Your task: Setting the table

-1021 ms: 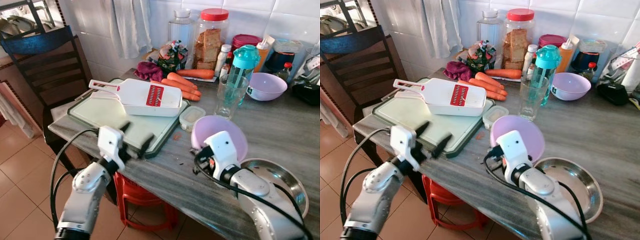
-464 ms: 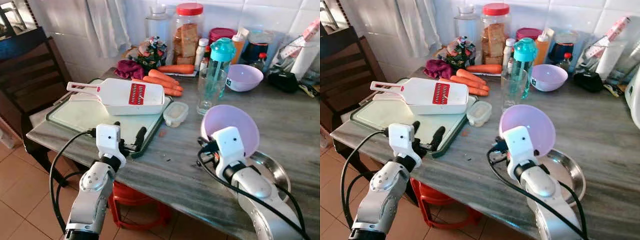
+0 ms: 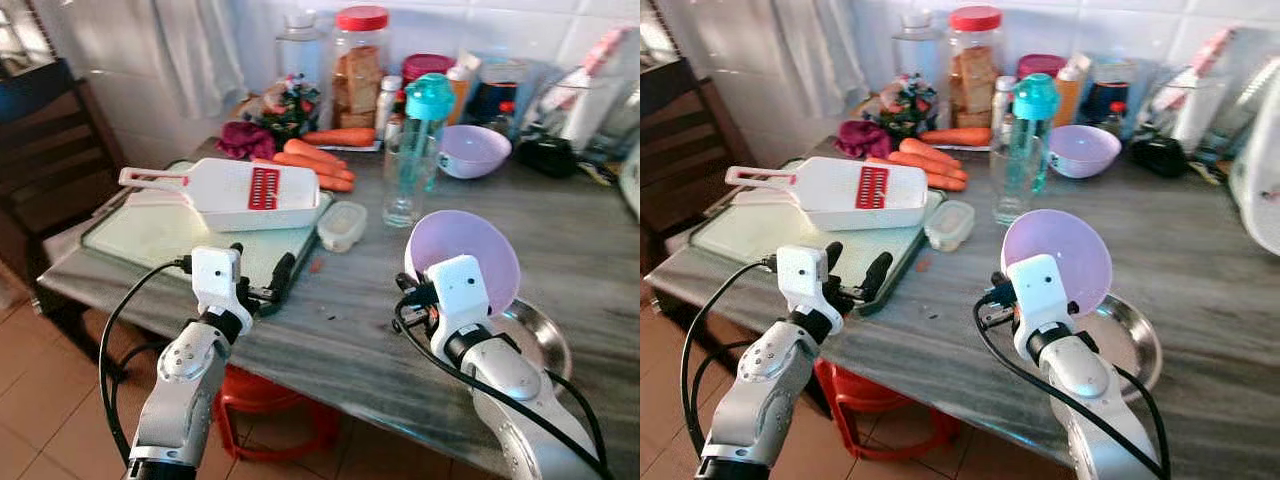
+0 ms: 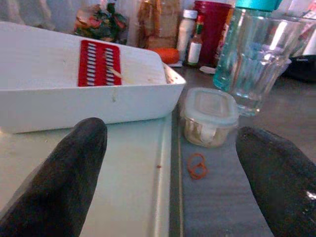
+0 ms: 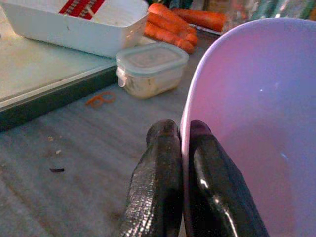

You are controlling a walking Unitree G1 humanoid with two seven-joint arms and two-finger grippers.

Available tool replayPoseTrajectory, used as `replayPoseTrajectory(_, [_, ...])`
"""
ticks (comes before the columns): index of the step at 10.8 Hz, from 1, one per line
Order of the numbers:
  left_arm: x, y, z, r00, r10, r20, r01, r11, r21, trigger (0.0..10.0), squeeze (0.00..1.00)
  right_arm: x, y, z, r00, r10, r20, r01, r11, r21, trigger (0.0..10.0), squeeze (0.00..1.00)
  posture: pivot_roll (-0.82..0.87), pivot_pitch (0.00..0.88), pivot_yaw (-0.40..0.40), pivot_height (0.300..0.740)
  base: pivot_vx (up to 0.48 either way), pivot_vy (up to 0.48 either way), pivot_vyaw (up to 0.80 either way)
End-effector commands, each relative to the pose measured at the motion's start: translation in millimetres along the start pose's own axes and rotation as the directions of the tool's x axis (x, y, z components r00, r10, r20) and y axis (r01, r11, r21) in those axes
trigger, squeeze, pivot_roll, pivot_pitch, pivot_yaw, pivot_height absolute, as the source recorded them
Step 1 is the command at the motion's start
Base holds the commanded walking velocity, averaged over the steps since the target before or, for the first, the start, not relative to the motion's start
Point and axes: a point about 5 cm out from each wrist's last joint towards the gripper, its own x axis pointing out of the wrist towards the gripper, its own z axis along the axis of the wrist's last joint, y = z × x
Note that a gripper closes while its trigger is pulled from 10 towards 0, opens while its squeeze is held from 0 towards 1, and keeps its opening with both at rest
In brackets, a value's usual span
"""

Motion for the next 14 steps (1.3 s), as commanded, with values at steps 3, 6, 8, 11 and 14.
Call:
replayPoseTrajectory(3, [-1.9,0.3,1.5,1.000,-0.011,0.004,0.011,1.000,0.015,10.0,0.00,-0.3,-4.8,-0.5,0.999,-0.047,0.013,0.047,0.999,0.008,10.0,0.00,-0.03,0.000,0.062,0.740,0.000,0.000,0.00])
replayPoseTrajectory(6, [-1.7,-1.8,-2.8,1.000,-0.016,-0.017,0.016,0.999,0.030,10.0,0.00,0.8,-7.9,-2.2,0.997,-0.070,0.012,0.070,0.997,0.020,10.0,0.00,-0.03,0.000,0.059,0.740,0.000,0.000,0.00])
replayPoseTrajectory(8, [-0.5,0.3,-4.1,0.999,-0.002,-0.032,0.003,1.000,0.029,10.0,0.00,2.1,-9.4,-1.8,0.996,-0.082,0.018,0.081,0.996,0.025,10.0,0.00,-0.03,0.000,0.059,0.740,0.000,0.000,0.00])
replayPoseTrajectory(11, [0.0,1.0,-4.1,0.999,-0.001,-0.032,0.002,0.999,0.035,10.0,0.00,3.3,-8.9,-2.1,0.996,-0.088,0.021,0.087,0.996,0.028,10.0,0.00,-0.03,0.000,0.062,0.740,-0.247,0.000,0.00])
replayPoseTrajectory(14, [-0.6,2.8,-4.0,0.999,0.000,-0.036,0.002,0.999,0.045,10.0,0.00,4.0,-9.6,-3.1,0.995,-0.096,0.023,0.096,0.995,0.031,10.0,0.00,-0.02,0.000,0.066,0.740,-0.266,0.000,0.00])
